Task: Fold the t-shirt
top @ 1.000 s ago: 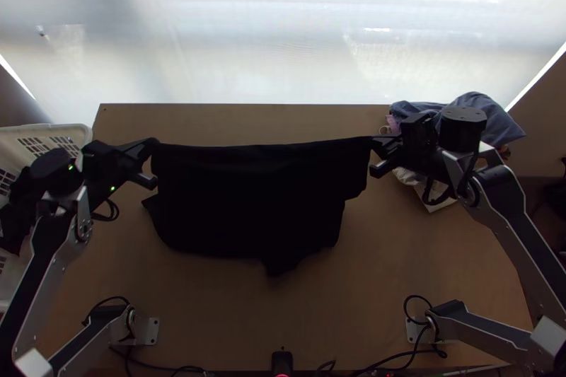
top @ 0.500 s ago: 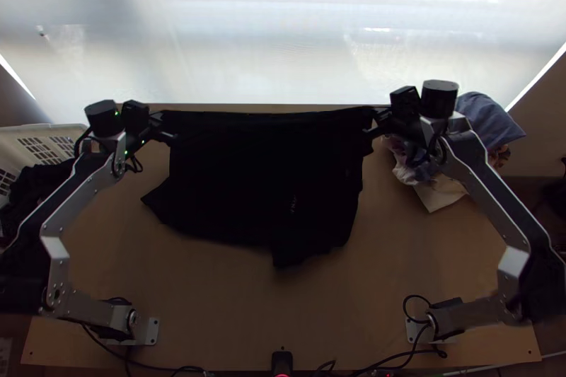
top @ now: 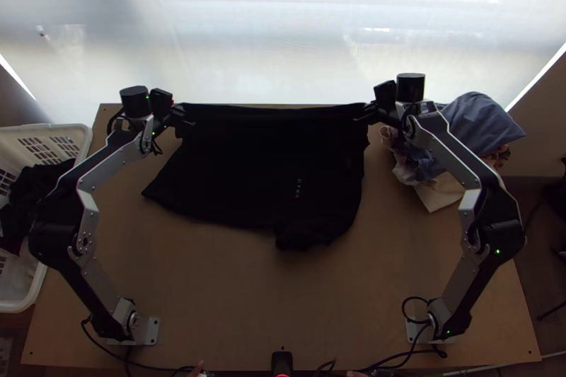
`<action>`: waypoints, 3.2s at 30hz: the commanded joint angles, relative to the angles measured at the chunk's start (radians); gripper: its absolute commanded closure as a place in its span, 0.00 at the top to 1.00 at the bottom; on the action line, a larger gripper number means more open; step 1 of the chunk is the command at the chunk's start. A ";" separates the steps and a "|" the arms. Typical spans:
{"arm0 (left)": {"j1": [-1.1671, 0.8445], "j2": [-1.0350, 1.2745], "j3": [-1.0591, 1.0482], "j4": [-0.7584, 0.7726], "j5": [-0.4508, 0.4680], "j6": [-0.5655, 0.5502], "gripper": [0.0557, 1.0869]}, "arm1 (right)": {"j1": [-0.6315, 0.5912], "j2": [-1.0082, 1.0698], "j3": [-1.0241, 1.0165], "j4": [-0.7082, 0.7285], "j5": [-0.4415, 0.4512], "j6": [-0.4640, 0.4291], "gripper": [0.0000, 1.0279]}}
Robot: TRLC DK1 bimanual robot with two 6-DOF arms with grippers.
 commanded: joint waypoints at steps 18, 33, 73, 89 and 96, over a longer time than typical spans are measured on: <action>0.035 0.092 0.153 -0.186 -0.025 0.187 0.96 | -0.014 0.019 0.050 -0.164 0.040 -0.010 0.96; 0.064 -0.456 -0.418 -0.298 0.124 0.623 0.95 | 0.361 -0.461 -0.483 -0.279 0.075 -0.049 0.96; 0.036 -0.733 -0.830 -0.286 0.200 1.106 0.93 | 0.670 -0.483 -0.737 -0.305 0.106 -0.092 0.94; 0.253 -0.583 -0.789 -0.196 0.256 1.471 0.93 | 0.672 -0.477 -0.747 -0.291 0.106 -0.087 0.94; 0.274 -0.525 -0.778 -0.136 0.257 1.504 0.93 | 0.672 -0.478 -0.763 -0.288 0.106 -0.086 0.93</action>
